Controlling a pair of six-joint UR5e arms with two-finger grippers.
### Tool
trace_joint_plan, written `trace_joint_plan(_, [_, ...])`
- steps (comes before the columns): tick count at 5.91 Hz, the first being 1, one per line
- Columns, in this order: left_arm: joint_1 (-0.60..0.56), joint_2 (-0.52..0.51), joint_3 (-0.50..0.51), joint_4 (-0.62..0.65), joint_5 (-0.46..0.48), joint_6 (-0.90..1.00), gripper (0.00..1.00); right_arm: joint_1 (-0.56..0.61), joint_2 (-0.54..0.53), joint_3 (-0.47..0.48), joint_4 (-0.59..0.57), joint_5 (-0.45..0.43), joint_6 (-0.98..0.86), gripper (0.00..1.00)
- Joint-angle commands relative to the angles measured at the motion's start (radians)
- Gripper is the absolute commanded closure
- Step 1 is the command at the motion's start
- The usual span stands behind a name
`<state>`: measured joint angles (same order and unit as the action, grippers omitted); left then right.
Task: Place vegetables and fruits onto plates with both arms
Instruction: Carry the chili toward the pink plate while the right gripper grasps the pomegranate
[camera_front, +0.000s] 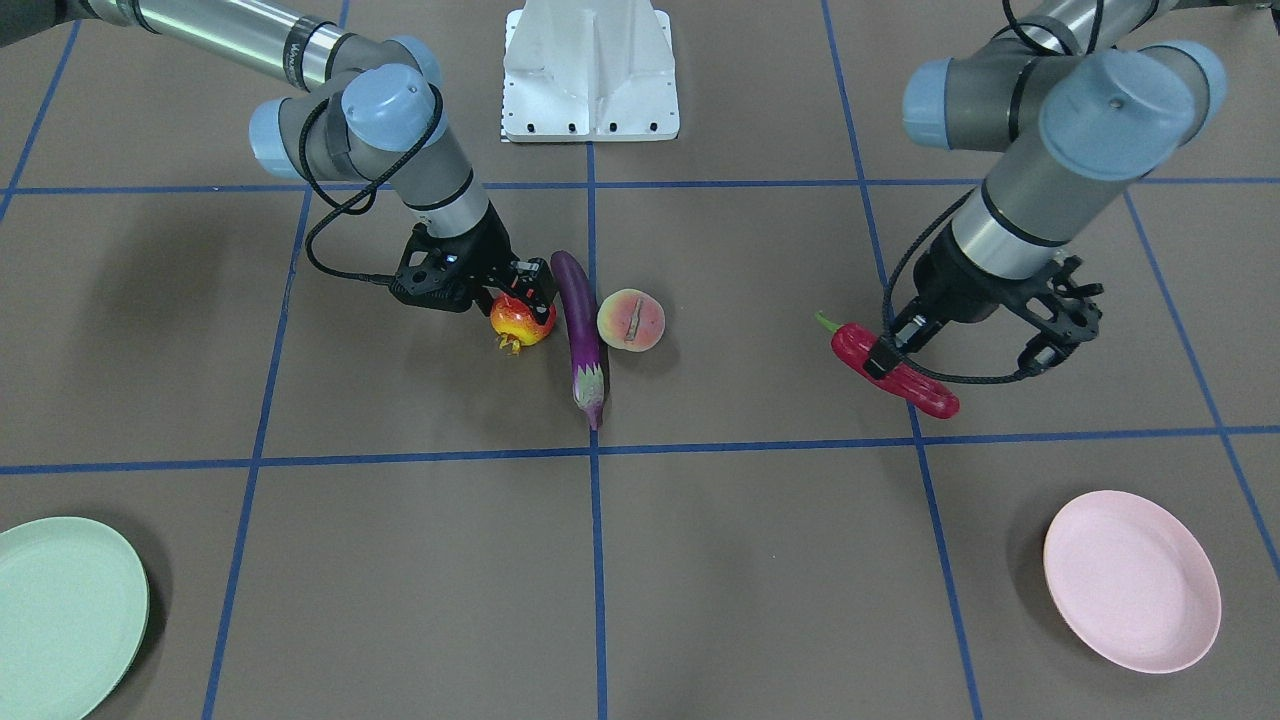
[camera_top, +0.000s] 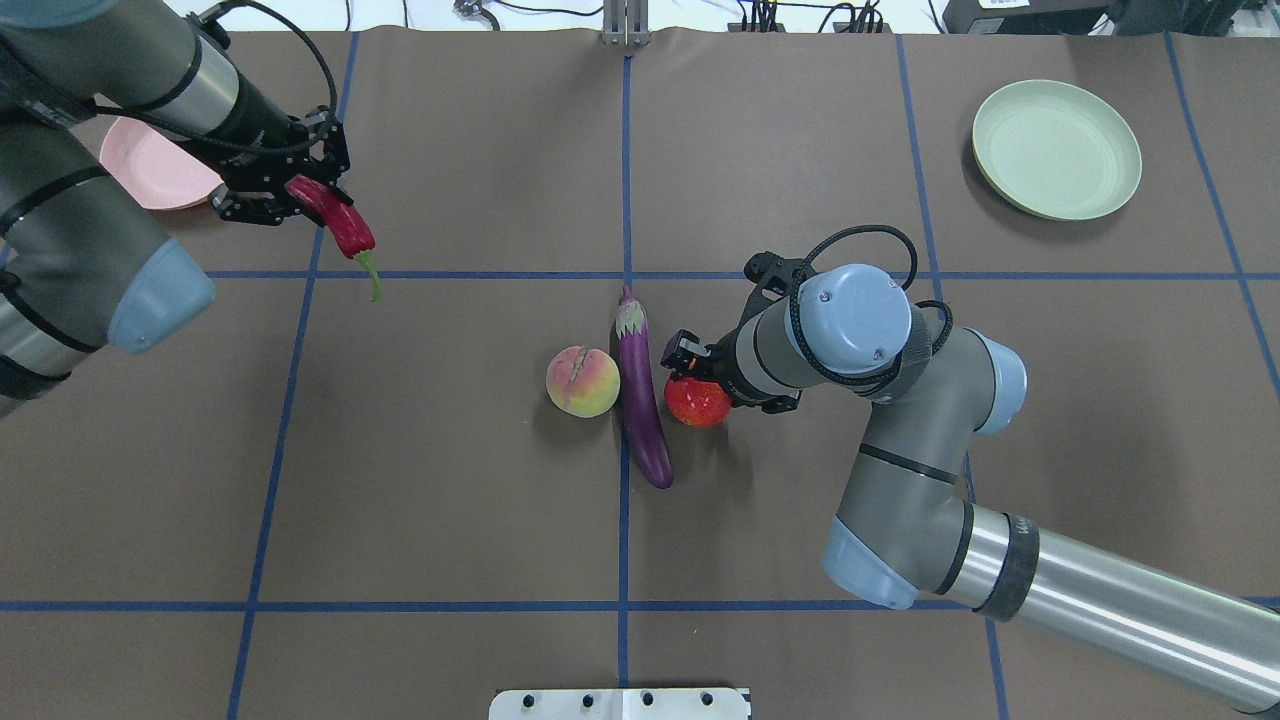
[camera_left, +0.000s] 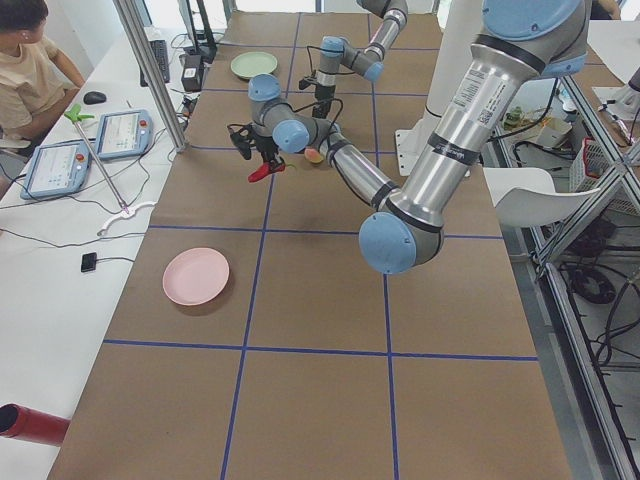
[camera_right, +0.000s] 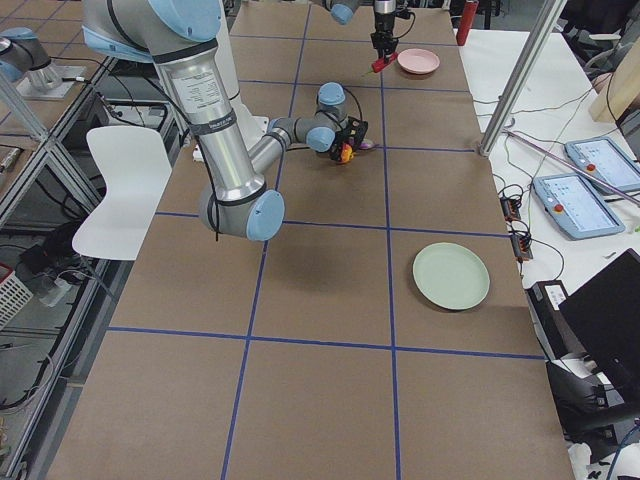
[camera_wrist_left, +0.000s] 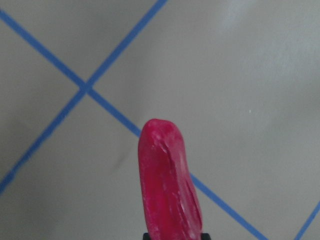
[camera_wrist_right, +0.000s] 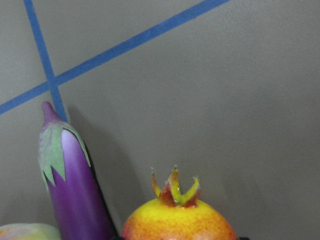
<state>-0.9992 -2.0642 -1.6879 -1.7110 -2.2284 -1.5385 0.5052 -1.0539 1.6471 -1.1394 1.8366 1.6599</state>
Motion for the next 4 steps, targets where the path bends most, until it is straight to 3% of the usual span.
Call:
trace_joint_plan(1, [-0.097,0.007,0.122,0.001,-0.014,0.236,1.0,0.045,0.0,0.023,0.026,0.007,-0.003,1.0])
trace_joint_plan(3, [-0.175,-0.017,0.326,-0.016,-0.004,0.462,1.0,0.21,-0.003,0.025,0.026,0.094,-0.034,1.0])
trace_joint_plan(4, [-0.18,-0.104,0.499,-0.053,0.003,0.487,1.0,0.296,-0.023,0.023,0.021,0.122,-0.082,1.0])
